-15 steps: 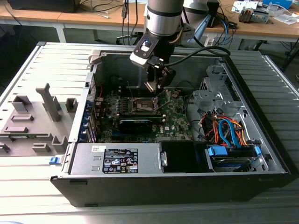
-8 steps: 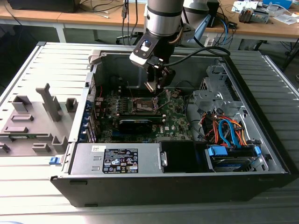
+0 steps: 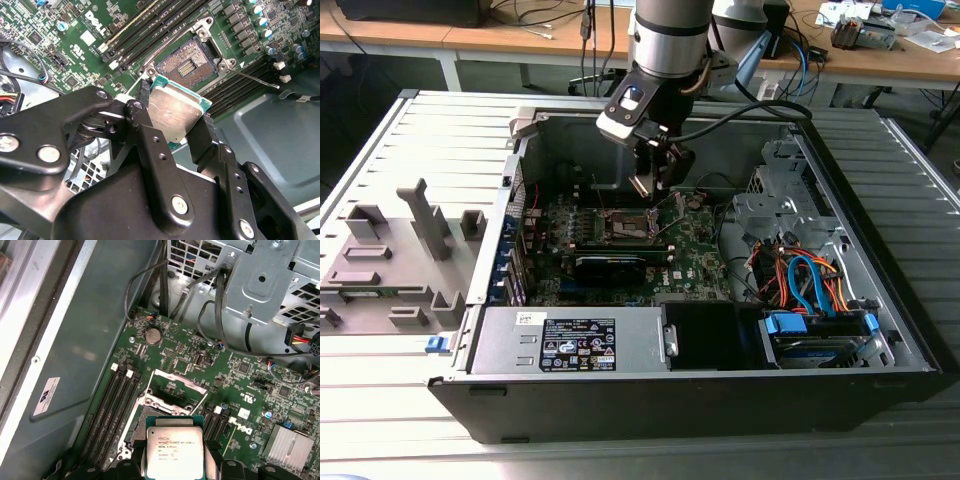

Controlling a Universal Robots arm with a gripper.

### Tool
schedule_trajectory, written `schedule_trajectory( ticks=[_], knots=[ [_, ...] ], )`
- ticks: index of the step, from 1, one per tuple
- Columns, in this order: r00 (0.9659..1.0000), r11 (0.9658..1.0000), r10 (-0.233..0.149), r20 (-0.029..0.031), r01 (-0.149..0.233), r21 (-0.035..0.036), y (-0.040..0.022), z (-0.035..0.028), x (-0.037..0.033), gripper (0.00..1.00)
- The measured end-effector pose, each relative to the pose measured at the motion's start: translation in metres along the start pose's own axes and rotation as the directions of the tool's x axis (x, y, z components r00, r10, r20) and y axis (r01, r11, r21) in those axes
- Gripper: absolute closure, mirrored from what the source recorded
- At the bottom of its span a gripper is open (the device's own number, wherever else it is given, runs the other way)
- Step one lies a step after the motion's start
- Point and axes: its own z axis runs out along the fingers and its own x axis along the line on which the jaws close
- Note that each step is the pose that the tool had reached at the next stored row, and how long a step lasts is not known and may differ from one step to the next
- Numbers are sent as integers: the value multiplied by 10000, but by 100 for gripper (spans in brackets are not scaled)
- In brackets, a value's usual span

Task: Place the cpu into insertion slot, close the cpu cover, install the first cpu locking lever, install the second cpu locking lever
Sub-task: 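Place the cpu into insertion slot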

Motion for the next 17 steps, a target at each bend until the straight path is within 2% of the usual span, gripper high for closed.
schedule_trajectory(
  ticks=[17],
  knots=[
    [9992, 9992, 397, -2, -397, -6, 0, 9, 0, 45]
  ],
)
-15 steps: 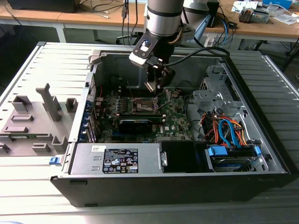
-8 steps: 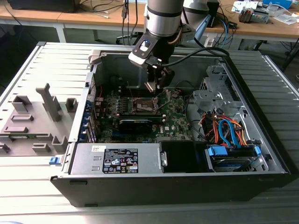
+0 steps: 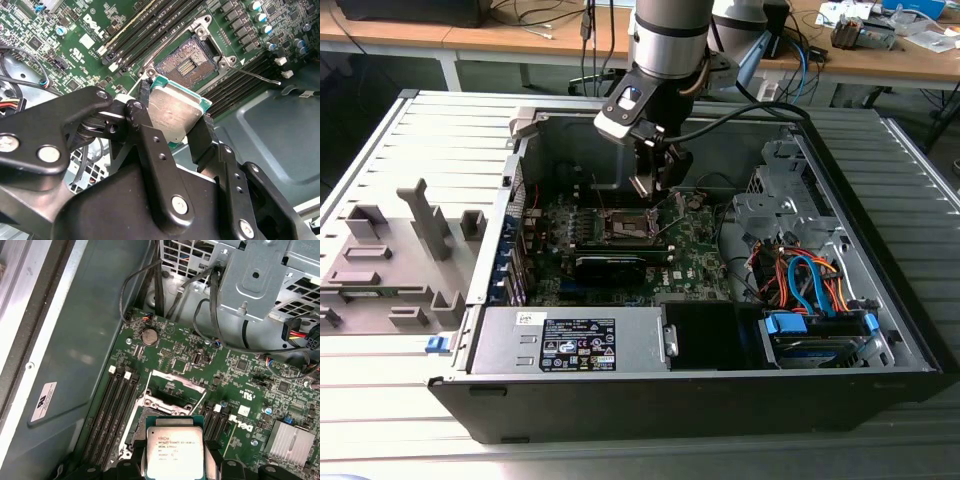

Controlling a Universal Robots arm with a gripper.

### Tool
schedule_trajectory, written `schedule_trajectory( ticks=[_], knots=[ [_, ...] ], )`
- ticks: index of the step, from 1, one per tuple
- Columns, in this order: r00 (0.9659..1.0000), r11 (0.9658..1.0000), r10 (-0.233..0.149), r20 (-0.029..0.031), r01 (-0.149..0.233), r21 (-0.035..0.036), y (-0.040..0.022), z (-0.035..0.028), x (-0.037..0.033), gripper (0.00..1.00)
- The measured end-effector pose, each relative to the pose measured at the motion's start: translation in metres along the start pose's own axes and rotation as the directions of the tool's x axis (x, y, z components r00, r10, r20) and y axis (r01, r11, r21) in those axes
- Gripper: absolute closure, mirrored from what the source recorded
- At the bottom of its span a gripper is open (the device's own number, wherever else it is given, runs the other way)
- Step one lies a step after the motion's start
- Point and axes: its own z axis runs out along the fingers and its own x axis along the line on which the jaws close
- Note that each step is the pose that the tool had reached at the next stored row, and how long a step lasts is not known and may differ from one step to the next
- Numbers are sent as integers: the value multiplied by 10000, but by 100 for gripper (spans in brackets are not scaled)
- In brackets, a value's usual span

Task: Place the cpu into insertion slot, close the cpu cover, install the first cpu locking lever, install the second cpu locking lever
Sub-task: 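Place the cpu into insertion slot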

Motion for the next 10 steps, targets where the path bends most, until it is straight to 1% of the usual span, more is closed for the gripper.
schedule_trajectory(
  ticks=[10],
  knots=[
    [9998, 9998, 214, -1, -214, -3, 0, 8, 0, 45]
  ],
)
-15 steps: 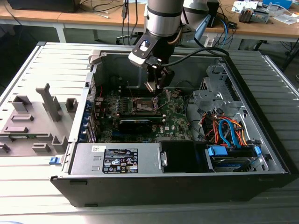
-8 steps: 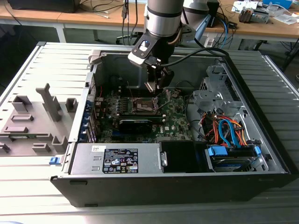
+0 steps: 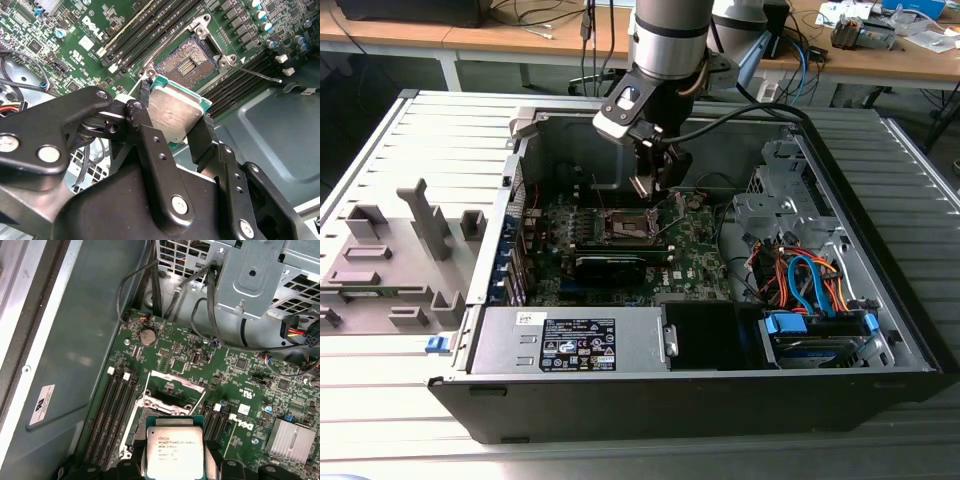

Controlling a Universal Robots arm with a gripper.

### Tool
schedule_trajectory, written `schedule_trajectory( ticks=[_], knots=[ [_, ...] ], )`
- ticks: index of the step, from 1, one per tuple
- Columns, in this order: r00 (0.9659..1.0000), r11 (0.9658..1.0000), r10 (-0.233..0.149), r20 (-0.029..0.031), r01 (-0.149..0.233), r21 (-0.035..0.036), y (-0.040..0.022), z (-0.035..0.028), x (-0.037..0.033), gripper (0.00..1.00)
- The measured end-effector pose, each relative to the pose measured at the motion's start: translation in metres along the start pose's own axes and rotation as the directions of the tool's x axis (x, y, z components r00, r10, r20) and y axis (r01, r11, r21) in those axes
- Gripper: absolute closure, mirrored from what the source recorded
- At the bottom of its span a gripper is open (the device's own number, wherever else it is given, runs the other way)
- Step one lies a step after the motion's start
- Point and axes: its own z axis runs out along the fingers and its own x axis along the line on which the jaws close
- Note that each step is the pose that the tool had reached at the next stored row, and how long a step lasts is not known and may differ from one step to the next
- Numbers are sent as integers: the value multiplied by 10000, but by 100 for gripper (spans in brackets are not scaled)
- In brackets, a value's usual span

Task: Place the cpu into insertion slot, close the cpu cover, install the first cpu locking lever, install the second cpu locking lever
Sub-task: 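Place the cpu into insertion slot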

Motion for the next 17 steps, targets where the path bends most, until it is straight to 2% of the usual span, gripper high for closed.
schedule_trajectory(
  ticks=[17],
  knots=[
    [9993, 9993, 372, -1, -372, -5, 0, 18, 0, 45]
  ],
)
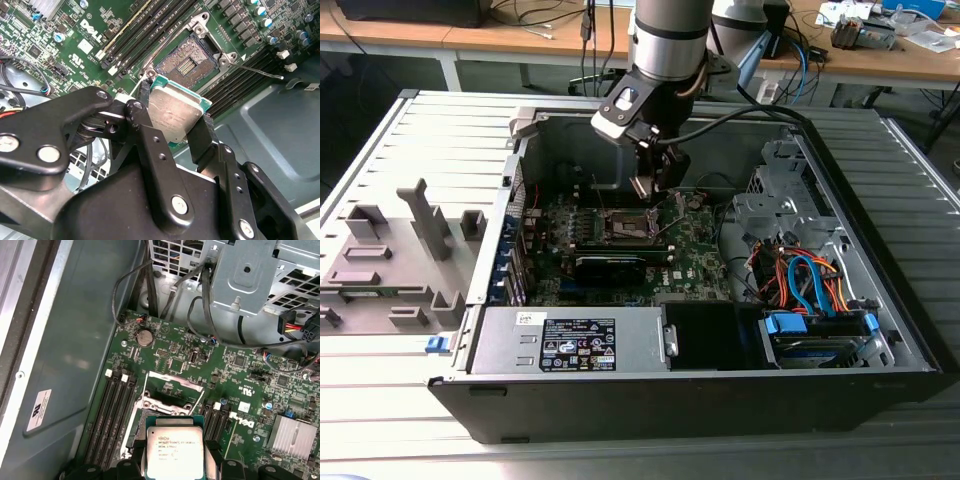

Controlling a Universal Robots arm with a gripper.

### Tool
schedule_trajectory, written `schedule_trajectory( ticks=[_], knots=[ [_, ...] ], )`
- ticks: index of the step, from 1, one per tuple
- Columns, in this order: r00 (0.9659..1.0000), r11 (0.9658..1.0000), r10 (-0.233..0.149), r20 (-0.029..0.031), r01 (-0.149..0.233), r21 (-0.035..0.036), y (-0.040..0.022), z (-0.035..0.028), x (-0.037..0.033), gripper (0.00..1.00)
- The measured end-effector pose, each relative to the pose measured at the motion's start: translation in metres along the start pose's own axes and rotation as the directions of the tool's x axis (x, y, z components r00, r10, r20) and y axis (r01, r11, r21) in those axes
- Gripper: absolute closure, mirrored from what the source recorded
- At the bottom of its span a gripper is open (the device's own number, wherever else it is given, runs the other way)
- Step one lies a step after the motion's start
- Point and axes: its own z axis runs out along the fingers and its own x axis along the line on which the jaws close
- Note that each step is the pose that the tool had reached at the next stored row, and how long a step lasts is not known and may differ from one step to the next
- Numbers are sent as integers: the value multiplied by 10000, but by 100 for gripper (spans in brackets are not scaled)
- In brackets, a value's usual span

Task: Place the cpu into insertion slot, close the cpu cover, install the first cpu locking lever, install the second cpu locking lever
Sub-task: 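Place the cpu into insertion slot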

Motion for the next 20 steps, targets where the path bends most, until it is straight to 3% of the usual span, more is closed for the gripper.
schedule_trajectory(
  ticks=[13, 20],
  knots=[
    [9979, 9979, 652, -3, -652, -9, 0, 16, 0, 45],
    [9966, 9966, 818, 6, -818, -9, 0, 19, 0, 45]
  ],
)
